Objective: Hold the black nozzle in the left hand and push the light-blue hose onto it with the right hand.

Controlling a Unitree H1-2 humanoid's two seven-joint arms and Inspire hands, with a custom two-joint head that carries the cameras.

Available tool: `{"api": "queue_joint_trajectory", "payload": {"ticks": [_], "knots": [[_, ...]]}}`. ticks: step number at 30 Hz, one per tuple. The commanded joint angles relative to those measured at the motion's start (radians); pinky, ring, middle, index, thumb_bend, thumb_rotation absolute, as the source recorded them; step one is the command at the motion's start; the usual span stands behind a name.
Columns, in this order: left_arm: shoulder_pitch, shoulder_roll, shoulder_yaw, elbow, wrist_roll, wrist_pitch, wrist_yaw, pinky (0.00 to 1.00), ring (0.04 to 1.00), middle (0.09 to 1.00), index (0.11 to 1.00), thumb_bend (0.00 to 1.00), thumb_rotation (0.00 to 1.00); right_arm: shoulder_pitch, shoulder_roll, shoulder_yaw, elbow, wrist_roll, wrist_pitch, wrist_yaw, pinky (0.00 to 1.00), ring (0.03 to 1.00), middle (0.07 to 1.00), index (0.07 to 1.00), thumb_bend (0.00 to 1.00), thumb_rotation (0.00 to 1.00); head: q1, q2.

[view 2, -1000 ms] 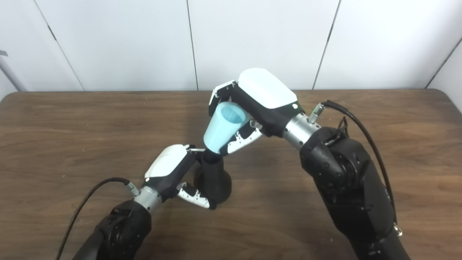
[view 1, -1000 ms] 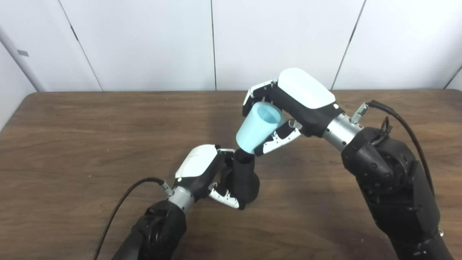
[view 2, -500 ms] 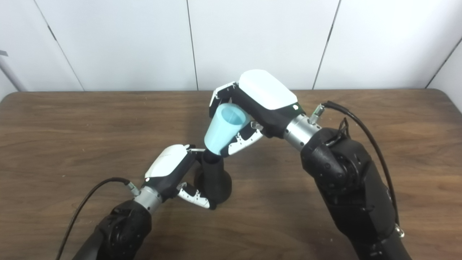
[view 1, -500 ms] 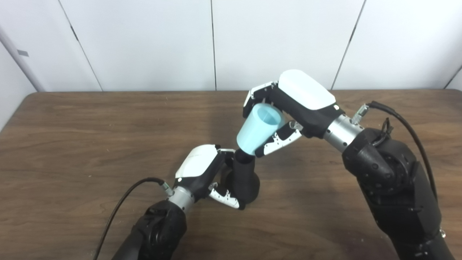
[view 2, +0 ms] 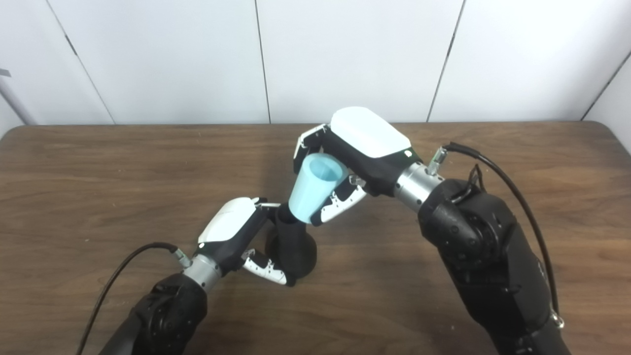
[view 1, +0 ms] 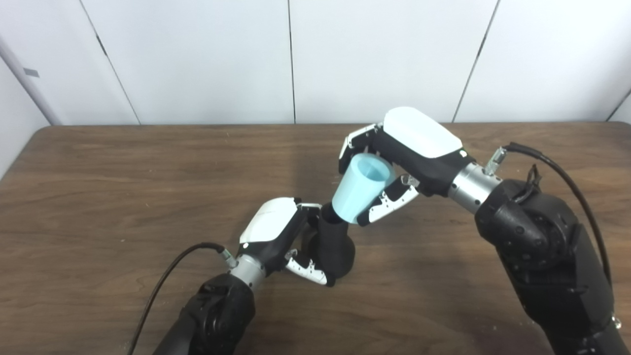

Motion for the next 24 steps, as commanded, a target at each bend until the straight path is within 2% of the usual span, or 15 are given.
{"api": "queue_joint_trajectory", "payload": {"ticks": [1,13,24], "knots": [[0.035,-0.004,-0.038,0.045,-0.019,0.006,-0.075,0.93,0.658,0.494,0.484,0.52,0.0,-0.02,0.015,0.008,-0.024,-0.006,0.0,-0.012,0.31,0.431,0.524,0.513,0.5,0.0,0.0,0.0],[0.037,-0.006,-0.036,0.038,-0.019,0.012,-0.072,0.93,0.659,0.499,0.482,0.52,0.0,-0.013,0.051,0.025,-0.006,-0.02,-0.001,-0.042,0.3,0.419,0.521,0.516,0.5,0.0,0.002,-0.005],[0.038,-0.006,-0.038,0.044,-0.013,0.007,-0.067,0.92,0.655,0.5,0.482,0.52,0.0,-0.026,0.039,0.001,-0.028,0.016,0.016,-0.033,0.31,0.421,0.517,0.513,0.5,0.0,0.004,-0.002]]}}
